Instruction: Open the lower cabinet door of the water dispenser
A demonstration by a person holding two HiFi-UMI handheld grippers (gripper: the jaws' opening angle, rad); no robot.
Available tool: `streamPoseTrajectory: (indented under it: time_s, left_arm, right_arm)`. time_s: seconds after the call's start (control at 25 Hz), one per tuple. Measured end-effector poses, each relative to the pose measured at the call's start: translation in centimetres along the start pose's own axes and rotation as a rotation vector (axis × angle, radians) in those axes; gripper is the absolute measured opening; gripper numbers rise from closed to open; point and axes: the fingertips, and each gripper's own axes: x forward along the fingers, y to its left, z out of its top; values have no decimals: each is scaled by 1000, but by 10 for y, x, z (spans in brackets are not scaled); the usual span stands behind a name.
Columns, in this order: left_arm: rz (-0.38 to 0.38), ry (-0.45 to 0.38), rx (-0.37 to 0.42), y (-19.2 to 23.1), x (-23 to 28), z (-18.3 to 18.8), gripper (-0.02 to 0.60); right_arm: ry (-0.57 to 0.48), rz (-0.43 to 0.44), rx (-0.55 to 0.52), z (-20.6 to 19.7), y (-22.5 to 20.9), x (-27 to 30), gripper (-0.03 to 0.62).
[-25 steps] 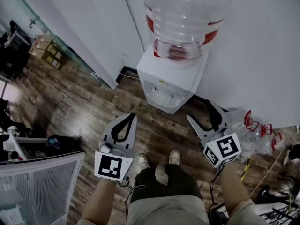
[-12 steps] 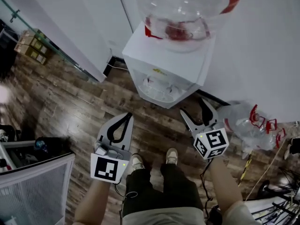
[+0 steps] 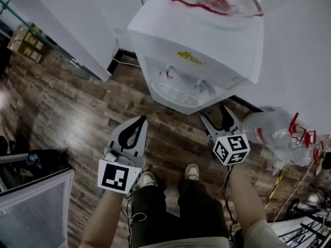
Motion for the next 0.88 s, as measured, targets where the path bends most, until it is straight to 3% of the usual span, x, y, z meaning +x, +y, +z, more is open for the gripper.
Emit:
streamPoseTrajectory:
  time_s: [0.24, 0.52, 0.88]
  left_arm:
    - [-10, 26, 55, 1, 25, -63, 6]
    - [-22, 61, 18, 4, 46, -128, 6]
    - [-12, 80, -8, 9, 60, -165, 6]
  right_arm:
    - [54, -28, 16, -76, -21, 43, 360]
    - [127, -66, -12, -156, -53, 90, 333]
    - [129, -44, -18, -180, -69, 128, 325]
